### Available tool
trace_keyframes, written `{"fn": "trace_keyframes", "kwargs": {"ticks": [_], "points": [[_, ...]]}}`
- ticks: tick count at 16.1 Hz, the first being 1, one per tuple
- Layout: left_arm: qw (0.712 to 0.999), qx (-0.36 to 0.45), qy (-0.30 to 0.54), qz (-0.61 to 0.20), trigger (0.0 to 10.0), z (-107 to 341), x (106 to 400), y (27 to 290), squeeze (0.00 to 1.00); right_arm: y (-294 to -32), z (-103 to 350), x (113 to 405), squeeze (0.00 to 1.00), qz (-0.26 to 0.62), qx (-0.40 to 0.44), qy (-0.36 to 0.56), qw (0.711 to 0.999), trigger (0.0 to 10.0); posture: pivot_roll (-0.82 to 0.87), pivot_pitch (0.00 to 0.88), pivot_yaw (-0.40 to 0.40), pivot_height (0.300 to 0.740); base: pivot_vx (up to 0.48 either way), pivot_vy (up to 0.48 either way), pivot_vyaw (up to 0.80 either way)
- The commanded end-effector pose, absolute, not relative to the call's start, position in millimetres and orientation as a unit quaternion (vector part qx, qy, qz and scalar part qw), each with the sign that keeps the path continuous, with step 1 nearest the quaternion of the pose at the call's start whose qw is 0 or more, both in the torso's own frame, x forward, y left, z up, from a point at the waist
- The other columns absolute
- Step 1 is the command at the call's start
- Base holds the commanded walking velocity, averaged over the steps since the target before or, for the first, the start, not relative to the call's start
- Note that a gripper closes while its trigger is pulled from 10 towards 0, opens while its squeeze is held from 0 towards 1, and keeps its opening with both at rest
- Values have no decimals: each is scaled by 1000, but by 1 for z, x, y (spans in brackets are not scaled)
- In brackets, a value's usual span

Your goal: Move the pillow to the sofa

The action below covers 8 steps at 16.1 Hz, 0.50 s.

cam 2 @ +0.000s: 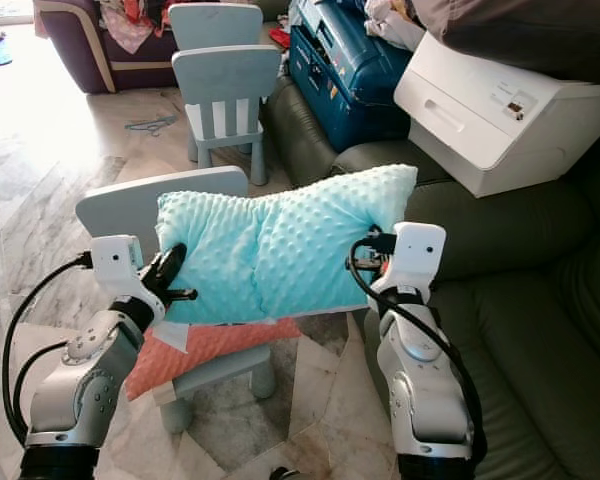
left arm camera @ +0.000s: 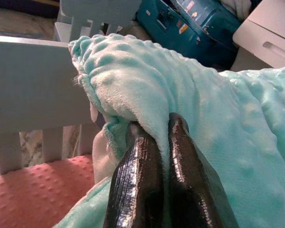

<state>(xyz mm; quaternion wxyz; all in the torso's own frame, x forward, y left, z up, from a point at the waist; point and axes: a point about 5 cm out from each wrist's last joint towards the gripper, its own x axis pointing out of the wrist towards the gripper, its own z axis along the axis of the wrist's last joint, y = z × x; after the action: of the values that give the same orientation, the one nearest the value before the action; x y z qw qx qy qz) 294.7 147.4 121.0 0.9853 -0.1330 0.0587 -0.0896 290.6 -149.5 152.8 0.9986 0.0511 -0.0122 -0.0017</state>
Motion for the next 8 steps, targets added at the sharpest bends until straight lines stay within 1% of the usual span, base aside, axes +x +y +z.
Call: {"fn": "trace_keyframes", "kwargs": {"ticks": [1, 8], "points": [[985, -135, 57, -96, 10000, 121, 294, 147, 0, -152, 156, 291, 0, -5, 51, -18, 999, 10000, -83, 82, -70, 740, 0, 0, -800], [983, -140, 61, -100, 10000, 121, 293, 146, 0, -152, 156, 290, 0, -6, 54, -15, 998, 10000, -83, 88, -69, 740, 0, 0, -800]]}}
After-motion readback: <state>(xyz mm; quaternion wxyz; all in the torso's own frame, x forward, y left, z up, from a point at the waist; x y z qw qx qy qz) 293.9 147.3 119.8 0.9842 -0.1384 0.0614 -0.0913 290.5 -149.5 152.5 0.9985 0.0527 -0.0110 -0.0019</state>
